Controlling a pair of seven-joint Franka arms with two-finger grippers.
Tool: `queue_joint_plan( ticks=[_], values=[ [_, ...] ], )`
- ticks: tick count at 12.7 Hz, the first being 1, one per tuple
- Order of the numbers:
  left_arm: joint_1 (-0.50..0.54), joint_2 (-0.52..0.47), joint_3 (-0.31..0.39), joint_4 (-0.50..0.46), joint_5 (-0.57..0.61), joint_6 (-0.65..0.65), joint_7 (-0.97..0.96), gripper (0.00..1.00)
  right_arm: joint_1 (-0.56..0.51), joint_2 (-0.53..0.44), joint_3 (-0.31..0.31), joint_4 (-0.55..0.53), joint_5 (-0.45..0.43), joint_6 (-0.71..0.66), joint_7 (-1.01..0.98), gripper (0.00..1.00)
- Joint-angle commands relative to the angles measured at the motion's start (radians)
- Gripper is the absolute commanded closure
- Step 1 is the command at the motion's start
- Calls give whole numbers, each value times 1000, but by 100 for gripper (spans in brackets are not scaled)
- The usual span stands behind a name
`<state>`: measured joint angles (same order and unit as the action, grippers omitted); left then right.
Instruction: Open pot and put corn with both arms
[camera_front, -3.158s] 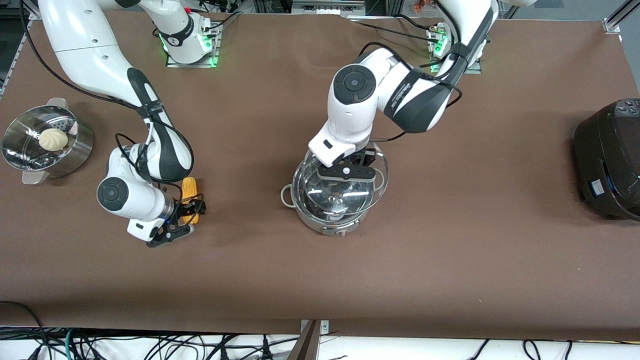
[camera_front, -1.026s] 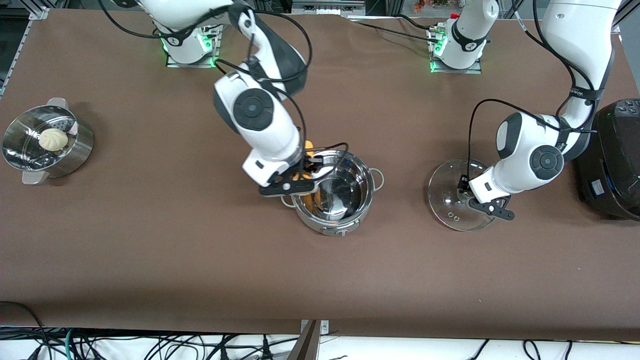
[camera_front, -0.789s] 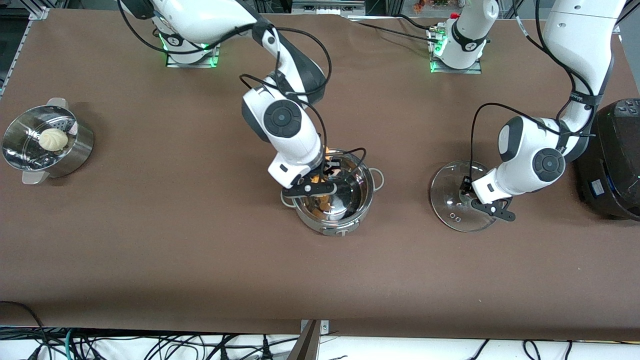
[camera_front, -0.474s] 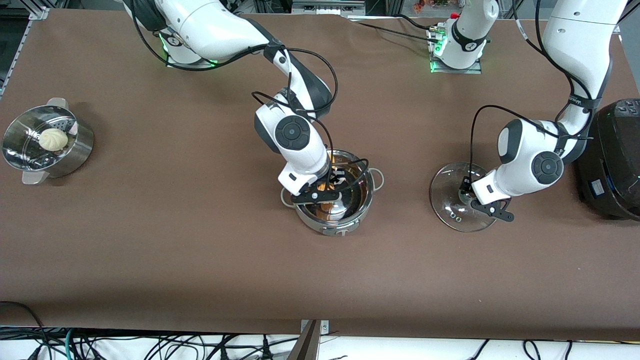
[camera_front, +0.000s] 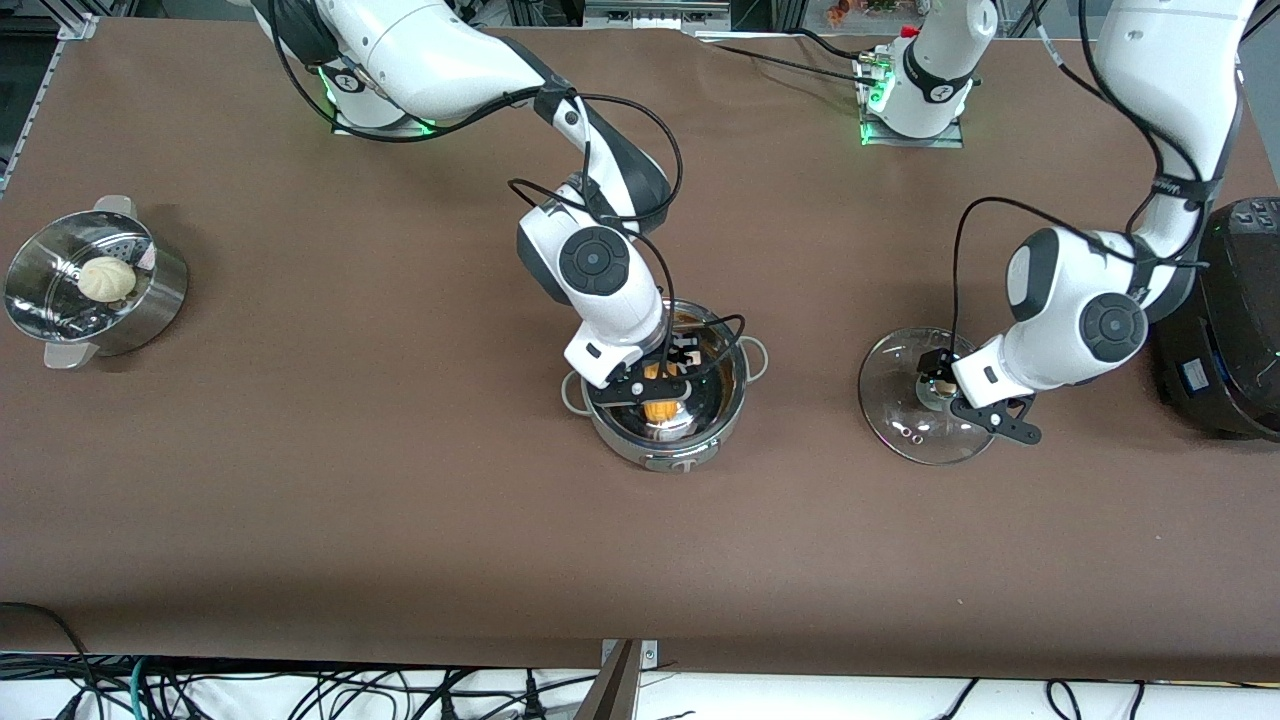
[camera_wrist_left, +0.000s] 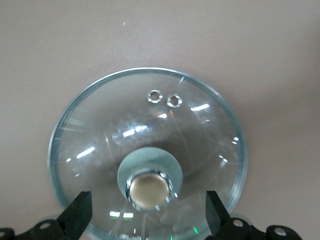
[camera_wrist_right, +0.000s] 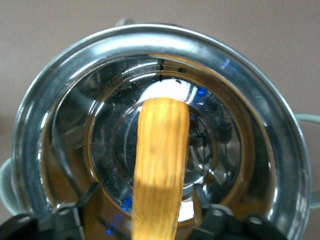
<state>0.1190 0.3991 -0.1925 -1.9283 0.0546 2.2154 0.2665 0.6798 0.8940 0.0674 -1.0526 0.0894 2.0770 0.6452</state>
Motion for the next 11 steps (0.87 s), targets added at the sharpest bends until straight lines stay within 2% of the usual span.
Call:
queue_joint_plan(
  ticks=[1,3,5,6,9,11],
  values=[
    [-1,-107,-12,55,-22,-174,13,0,1,-81,-43,14,-5,-110,11,0],
    [-1,-178,-13,118,-24,-310,11,0,-11,-142,-104,10,-2,-170,-25,0],
    [-4,-219,-25,210,-24,-443,-10,0,-66,-206,-142,8,7,-298,-200,0],
    [-2,-230,-42,256,-24,-503,-45,0,-98,-239,-176,8,10,-346,-225,0],
    [-4,-250,-73,368,-24,-659,-154,0,-212,-302,-190,8,12,-467,-315,0],
    [-16,-313,-74,361,-24,-663,-207,0,-270,-319,-211,8,12,-526,-329,0]
  ],
)
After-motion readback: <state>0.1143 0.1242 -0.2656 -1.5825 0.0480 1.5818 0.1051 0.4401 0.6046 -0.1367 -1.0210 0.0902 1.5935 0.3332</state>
